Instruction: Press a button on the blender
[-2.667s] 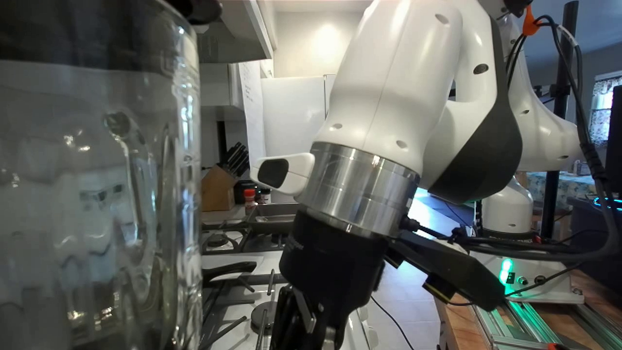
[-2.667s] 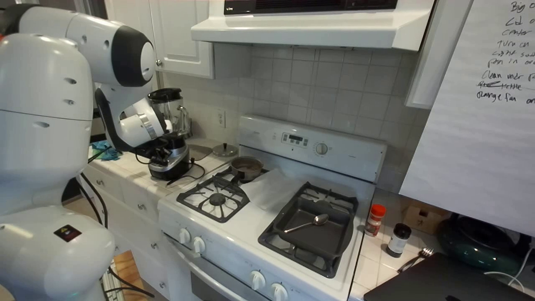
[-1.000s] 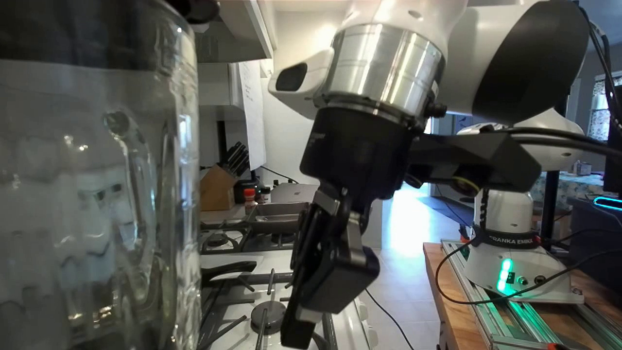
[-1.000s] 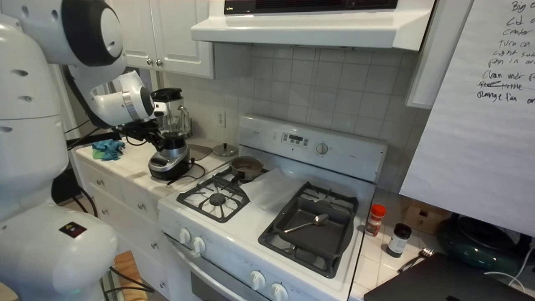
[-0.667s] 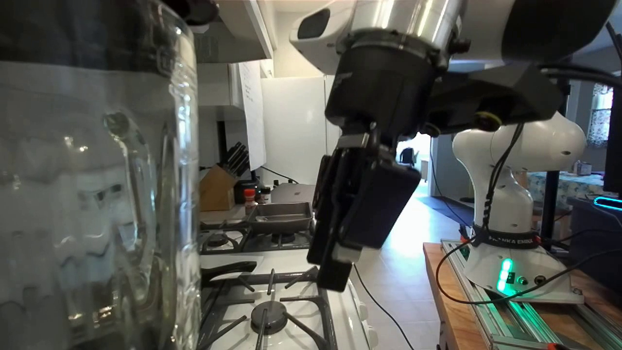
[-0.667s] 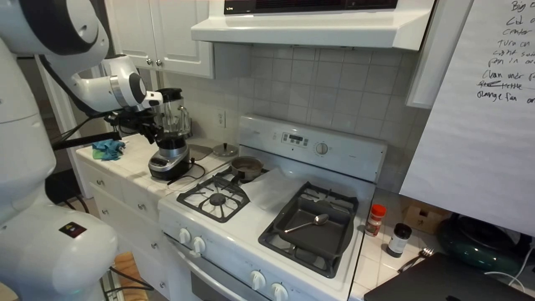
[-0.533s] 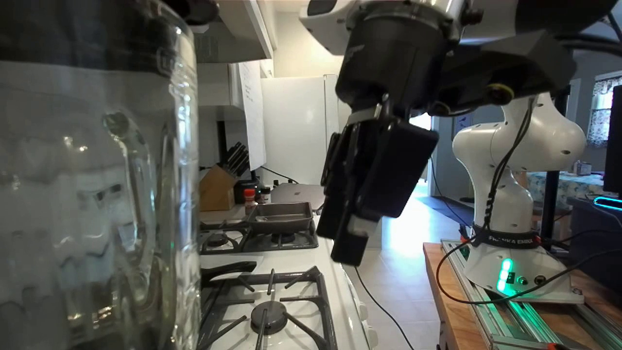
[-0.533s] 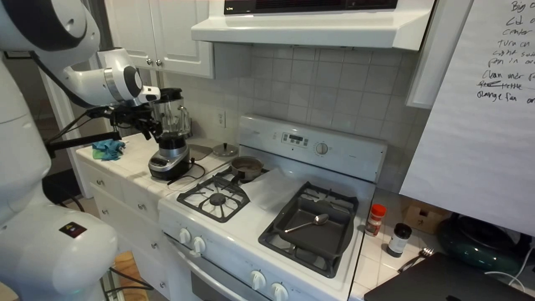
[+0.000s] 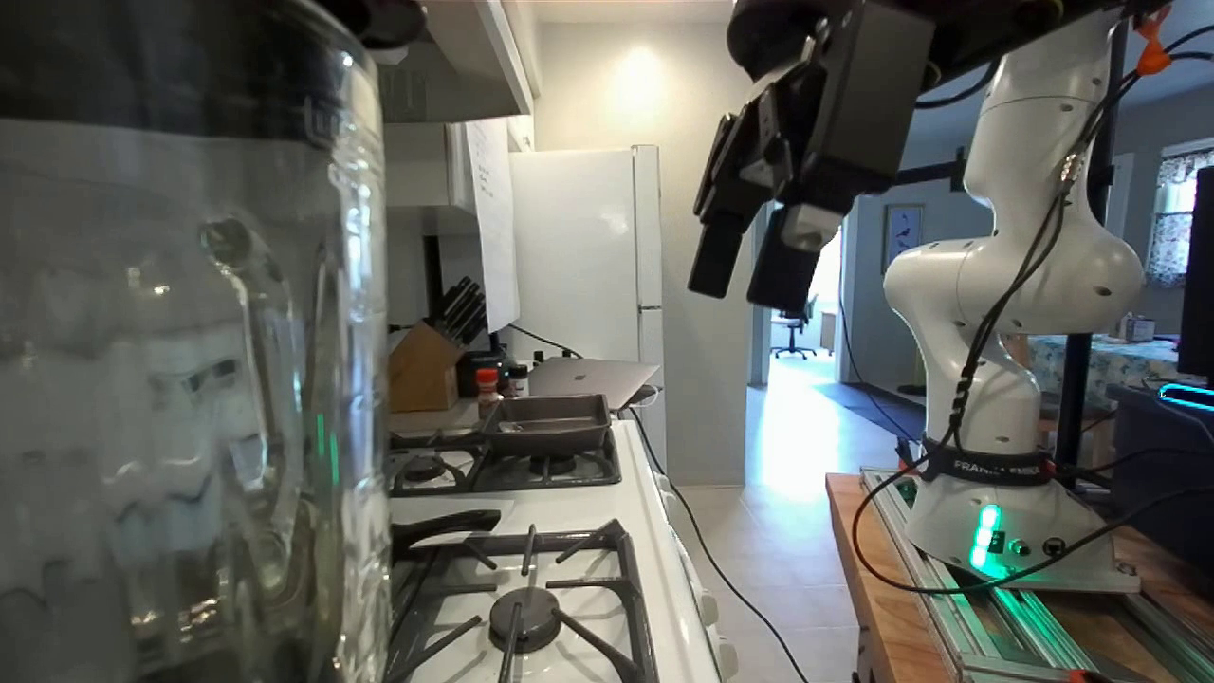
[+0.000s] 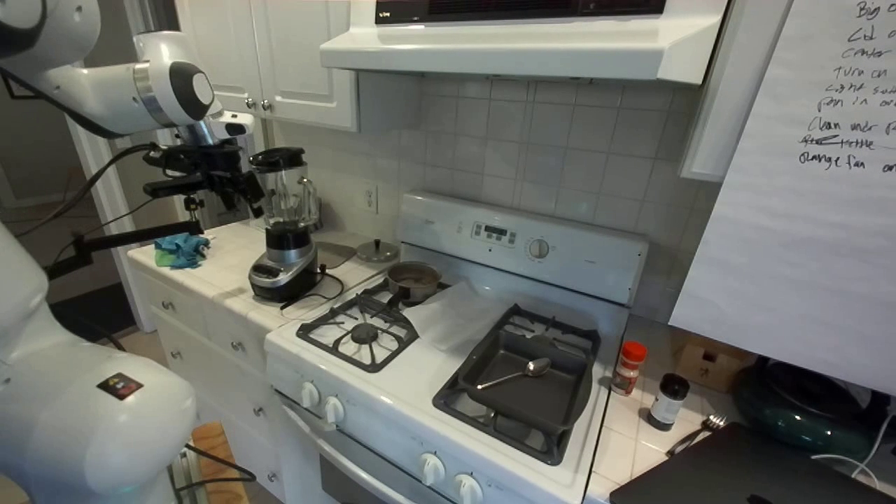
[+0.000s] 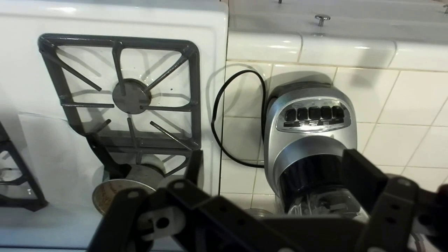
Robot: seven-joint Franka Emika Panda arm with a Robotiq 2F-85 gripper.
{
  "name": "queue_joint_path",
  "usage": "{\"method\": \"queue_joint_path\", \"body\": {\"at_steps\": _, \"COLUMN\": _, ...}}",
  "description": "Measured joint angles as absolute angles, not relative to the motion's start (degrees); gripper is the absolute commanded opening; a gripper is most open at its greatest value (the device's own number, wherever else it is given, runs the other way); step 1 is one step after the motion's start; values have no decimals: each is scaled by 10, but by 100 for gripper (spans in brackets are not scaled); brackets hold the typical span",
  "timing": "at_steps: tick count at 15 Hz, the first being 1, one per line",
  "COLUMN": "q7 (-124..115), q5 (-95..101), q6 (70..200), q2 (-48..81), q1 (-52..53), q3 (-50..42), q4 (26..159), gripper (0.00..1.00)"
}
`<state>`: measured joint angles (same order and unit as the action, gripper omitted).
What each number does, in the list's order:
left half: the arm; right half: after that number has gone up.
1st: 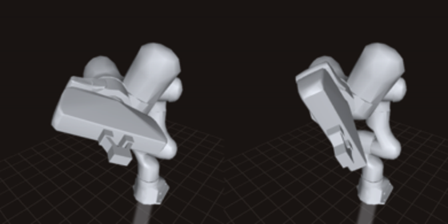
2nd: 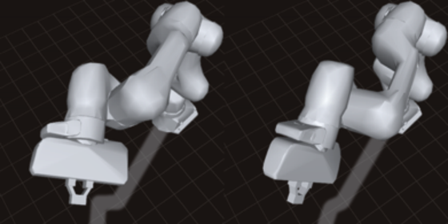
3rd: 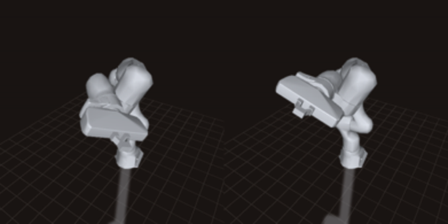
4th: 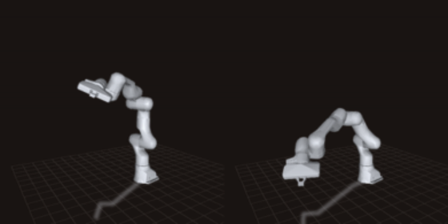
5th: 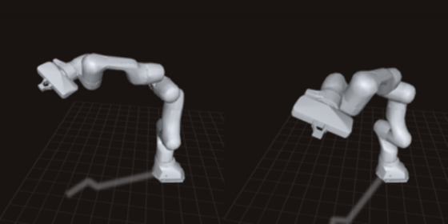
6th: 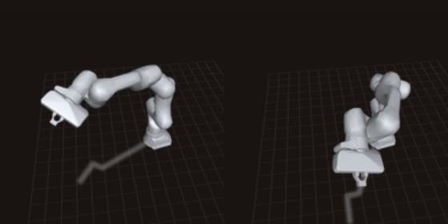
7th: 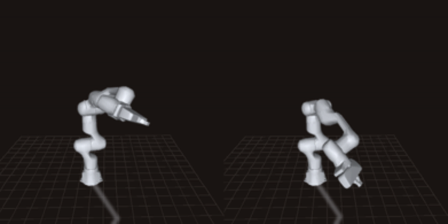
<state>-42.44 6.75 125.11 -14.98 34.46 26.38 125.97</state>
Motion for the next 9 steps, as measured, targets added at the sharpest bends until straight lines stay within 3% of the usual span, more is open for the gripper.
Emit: {"method": "queue_joint_path", "body": {"at_steps": 9, "q7": -385, "q5": 24, "q6": 1195, "q2": -219, "q1": 331, "q3": 264, "q4": 1277, "gripper": 100}}
